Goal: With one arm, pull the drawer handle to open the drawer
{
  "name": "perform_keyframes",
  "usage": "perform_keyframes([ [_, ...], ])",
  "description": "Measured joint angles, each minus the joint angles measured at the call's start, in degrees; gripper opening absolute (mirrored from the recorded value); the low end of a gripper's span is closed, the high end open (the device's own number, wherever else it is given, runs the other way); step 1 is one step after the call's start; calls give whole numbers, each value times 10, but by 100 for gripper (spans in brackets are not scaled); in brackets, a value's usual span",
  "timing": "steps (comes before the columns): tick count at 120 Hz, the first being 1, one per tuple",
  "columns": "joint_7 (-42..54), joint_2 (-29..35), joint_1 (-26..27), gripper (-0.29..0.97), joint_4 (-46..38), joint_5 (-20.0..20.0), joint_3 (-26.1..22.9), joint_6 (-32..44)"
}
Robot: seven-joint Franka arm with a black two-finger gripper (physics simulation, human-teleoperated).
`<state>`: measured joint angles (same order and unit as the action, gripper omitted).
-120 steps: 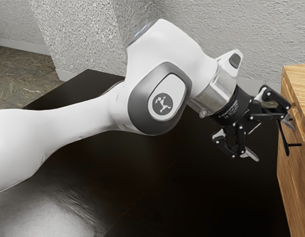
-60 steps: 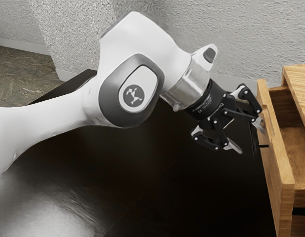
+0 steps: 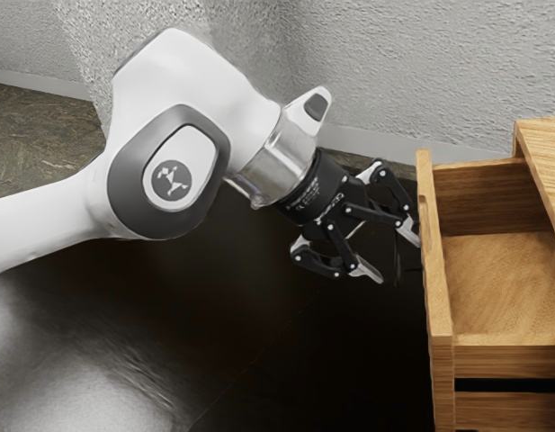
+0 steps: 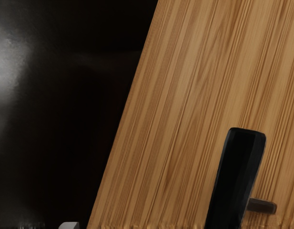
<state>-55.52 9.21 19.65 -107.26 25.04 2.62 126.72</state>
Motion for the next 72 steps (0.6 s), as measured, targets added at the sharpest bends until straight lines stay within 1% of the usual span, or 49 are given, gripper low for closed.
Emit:
perform_keyframes([
  [28, 2, 61, -3, 32, -58, -1, 1, 2],
  [62, 5, 67, -29, 32, -65, 0, 1, 5],
  [72, 5, 76, -34, 32, -75, -1, 1, 5],
])
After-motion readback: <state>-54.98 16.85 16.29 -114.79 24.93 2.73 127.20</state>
